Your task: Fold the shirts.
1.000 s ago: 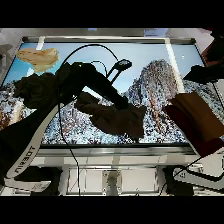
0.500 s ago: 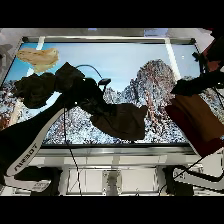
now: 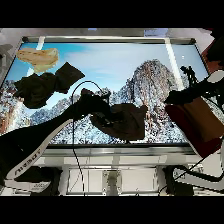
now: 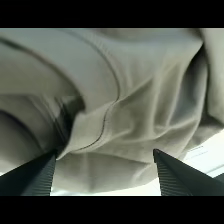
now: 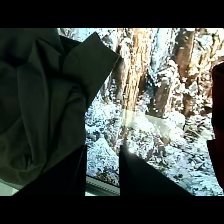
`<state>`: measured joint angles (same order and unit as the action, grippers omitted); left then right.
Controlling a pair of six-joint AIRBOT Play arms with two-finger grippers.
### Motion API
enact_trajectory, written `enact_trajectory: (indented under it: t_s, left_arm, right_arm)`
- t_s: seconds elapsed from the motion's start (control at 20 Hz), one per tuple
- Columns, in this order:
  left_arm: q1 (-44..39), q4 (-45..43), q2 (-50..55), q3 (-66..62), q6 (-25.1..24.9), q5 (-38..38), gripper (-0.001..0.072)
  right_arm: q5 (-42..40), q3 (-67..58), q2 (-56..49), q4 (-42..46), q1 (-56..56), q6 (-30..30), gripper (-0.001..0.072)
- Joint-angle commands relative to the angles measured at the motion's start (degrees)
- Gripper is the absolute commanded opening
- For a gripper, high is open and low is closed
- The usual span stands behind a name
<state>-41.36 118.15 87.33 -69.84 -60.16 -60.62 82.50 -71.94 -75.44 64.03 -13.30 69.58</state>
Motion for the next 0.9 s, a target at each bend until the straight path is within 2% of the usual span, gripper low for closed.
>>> enact_trajectory:
  t_s: [0.0, 0.2, 0.3, 0.45, 0.65, 0.85]
  left_arm:
    - [-0.4, -0.3, -1.0, 0.3, 3.4, -0.8, 0.0703]
    - [-0.5, -1.1, -2.3, 0.3, 6.2, -1.9, 0.0698]
    - [-0.4, -3.1, -4.5, 0.3, 6.2, -1.3, 0.0638]
    - [-0.9, -4.0, -6.0, 0.3, 6.4, -2.7, 0.0638]
    - [-3.4, -4.0, -5.2, 3.1, 9.9, 5.7, 0.0638]
    - [-4.7, -4.2, -2.7, 4.9, 13.6, 7.9, 0.0638]
  right_arm:
    - [-0.3, 0.3, 0.0, 0.0, 0.1, -1.5, 0.0253]
    - [-0.4, 0.3, 0.0, 0.0, 0.1, -2.2, 0.0253]
    - [-0.4, 0.3, 0.0, 0.0, 0.1, -2.2, 0.0253]
    - [-1.7, 0.3, 0.0, 0.0, 0.1, -3.1, 0.0253]
    - [-1.8, 0.3, 0.0, -0.1, 0.1, -3.0, 0.0253]
    - [-1.8, 0.3, 0.0, -0.2, 0.1, -3.1, 0.0253]
